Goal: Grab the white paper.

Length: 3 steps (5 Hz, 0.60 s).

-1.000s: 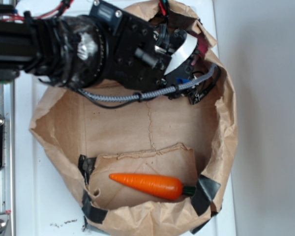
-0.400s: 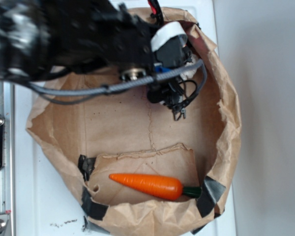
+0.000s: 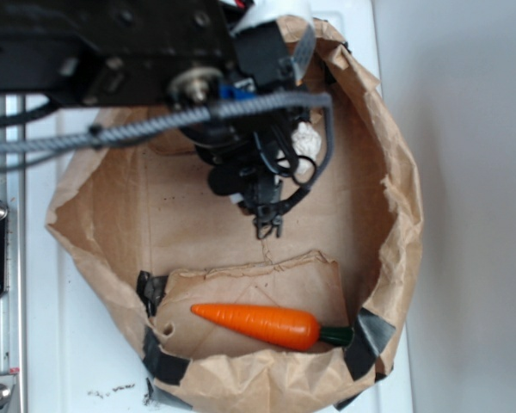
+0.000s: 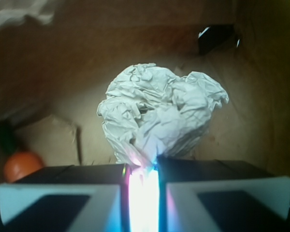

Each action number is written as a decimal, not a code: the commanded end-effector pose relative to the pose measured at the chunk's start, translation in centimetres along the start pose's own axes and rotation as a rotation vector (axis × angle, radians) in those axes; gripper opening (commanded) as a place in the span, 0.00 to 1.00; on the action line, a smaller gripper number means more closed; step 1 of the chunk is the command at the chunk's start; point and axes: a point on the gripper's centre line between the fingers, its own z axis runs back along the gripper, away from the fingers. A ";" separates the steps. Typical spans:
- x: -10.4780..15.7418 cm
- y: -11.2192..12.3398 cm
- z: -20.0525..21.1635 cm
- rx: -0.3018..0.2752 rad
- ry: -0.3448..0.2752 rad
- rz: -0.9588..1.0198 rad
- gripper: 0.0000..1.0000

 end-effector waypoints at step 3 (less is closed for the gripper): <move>0.9 -0.5 4.7 -0.082 0.139 -0.110 0.00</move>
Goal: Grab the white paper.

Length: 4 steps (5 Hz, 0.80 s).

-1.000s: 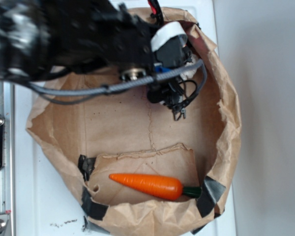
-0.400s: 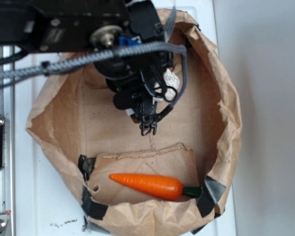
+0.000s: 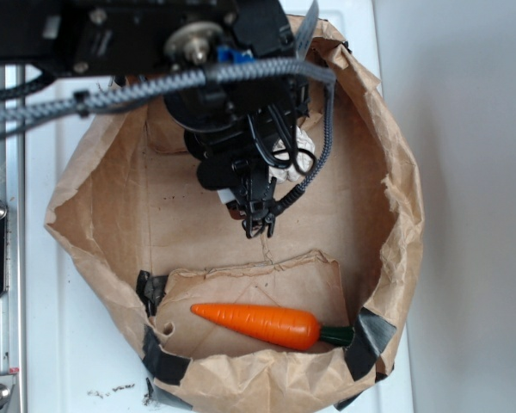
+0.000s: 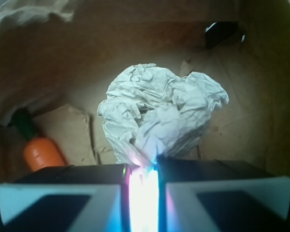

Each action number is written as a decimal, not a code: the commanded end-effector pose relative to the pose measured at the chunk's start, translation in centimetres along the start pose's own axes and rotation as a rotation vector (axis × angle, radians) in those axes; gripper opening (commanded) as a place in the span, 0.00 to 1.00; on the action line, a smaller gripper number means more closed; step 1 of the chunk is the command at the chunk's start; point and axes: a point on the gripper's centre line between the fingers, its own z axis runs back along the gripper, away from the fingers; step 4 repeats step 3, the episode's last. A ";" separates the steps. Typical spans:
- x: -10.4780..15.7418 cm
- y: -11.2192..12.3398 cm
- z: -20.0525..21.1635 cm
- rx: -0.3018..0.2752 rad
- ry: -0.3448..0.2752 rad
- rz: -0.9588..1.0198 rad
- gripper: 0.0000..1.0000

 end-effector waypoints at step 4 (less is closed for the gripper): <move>-1.9 -2.5 3.9 0.064 0.060 -0.228 0.00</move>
